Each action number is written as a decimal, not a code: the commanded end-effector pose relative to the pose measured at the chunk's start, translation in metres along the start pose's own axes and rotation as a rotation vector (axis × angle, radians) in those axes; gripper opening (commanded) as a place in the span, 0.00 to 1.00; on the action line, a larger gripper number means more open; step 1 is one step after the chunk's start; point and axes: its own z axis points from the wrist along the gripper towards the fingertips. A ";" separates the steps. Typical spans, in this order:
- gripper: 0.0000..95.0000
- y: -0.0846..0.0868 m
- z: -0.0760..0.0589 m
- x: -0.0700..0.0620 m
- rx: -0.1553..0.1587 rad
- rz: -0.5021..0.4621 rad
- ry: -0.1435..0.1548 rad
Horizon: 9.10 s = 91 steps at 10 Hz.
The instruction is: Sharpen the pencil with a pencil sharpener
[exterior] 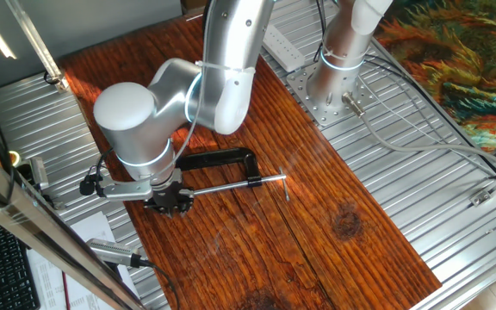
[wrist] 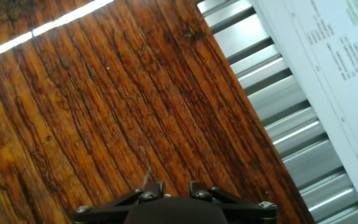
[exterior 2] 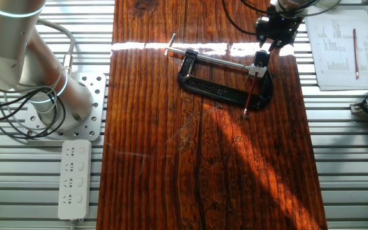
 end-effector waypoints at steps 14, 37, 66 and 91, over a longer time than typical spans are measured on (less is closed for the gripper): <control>0.20 0.015 0.016 0.010 0.013 -0.006 0.014; 0.00 -0.005 0.026 0.008 0.025 -0.015 0.059; 0.00 -0.032 -0.005 -0.001 0.021 -0.023 0.076; 0.00 -0.011 -0.015 -0.007 0.042 -0.016 0.080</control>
